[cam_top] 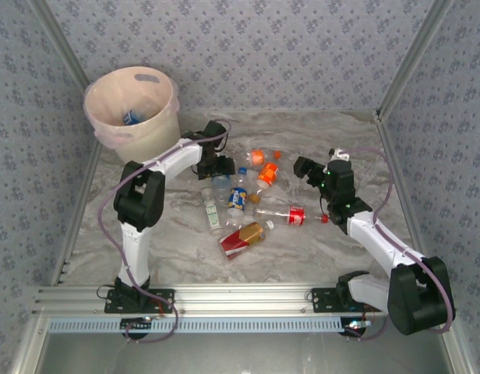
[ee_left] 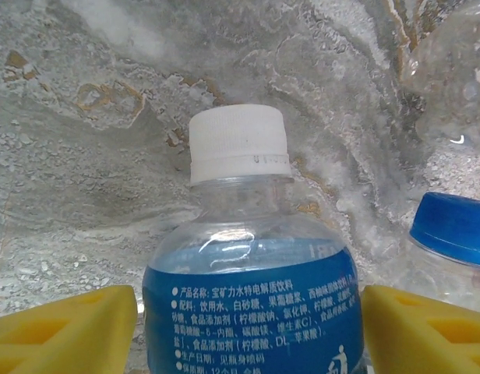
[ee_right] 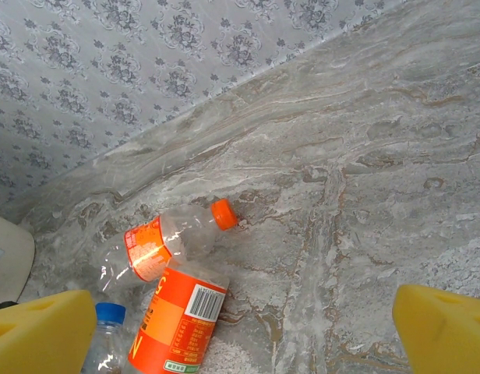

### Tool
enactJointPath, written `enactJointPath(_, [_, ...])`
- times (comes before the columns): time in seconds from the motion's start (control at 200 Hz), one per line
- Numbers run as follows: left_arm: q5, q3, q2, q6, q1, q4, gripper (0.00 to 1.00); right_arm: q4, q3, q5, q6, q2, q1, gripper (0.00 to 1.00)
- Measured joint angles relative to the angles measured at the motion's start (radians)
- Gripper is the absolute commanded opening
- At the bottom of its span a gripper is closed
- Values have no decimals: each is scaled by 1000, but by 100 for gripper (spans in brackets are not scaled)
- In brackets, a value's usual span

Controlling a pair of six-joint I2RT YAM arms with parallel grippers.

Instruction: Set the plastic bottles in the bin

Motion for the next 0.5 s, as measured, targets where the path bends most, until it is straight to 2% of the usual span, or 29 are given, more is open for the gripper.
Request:
enactJointPath(0.17, [15, 3, 26, 0, 0, 0, 76, 0, 0, 0, 0, 0, 0, 100])
enactJointPath(0.34, [22, 16, 63, 0, 0, 2, 66, 0, 0, 0, 0, 0, 0, 100])
enactJointPath(0.5, [22, 16, 63, 3, 4, 17, 61, 0, 0, 0, 0, 0, 0, 100])
